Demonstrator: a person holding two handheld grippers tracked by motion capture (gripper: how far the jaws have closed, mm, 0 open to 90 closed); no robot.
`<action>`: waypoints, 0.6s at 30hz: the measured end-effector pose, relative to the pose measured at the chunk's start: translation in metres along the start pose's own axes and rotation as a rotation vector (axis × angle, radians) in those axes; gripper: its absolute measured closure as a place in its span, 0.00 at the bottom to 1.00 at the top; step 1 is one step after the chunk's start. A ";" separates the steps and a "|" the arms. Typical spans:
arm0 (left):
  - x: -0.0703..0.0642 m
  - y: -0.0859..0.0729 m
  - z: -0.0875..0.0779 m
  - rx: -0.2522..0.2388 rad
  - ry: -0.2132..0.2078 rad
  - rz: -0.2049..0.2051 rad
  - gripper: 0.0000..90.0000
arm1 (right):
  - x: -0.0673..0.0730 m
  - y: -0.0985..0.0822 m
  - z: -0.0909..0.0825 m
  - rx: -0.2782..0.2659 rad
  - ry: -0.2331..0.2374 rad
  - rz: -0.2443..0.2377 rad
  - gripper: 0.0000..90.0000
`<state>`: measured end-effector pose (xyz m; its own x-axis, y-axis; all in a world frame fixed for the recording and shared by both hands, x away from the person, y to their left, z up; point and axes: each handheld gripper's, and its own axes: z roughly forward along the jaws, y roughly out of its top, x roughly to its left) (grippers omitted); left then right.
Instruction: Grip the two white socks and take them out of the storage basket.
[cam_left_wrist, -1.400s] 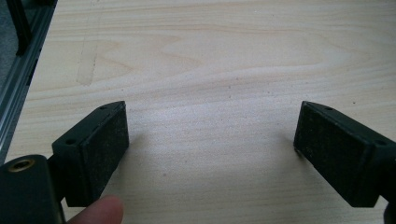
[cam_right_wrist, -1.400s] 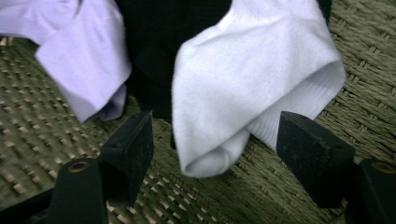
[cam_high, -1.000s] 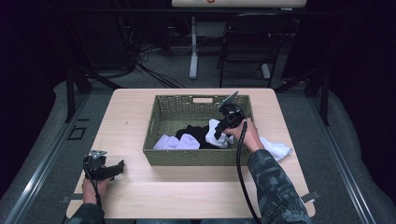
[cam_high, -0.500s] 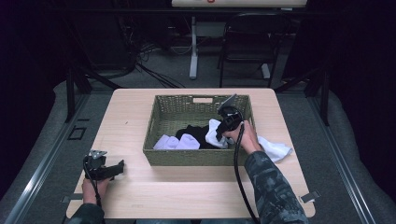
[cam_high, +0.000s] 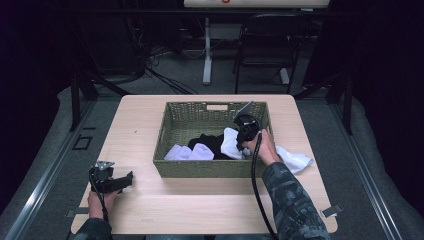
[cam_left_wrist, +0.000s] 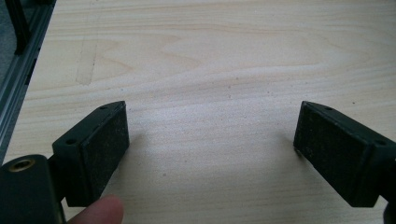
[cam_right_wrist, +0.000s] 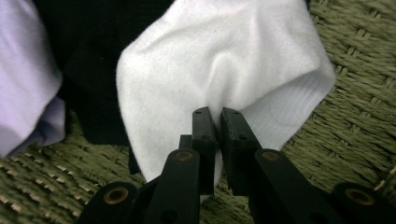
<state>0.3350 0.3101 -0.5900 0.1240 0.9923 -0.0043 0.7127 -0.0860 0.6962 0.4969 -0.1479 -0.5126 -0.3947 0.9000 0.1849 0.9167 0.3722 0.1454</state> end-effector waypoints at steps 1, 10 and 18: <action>0.000 0.000 0.000 0.000 0.000 0.000 0.11 | 0.000 0.000 -0.003 -0.002 0.004 -0.007 0.94; 0.000 0.000 0.000 -0.001 0.001 0.000 0.11 | 0.006 0.000 -0.032 -0.051 -0.001 -0.047 0.94; -0.001 0.000 0.000 -0.002 0.001 -0.003 0.11 | 0.011 -0.001 -0.056 -0.070 -0.007 -0.086 0.95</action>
<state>0.3348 0.3095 -0.5900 0.1212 0.9926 -0.0050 0.7117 -0.0833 0.6976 0.4883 -0.1513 -0.4559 -0.4709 0.8672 0.1618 0.8728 0.4315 0.2280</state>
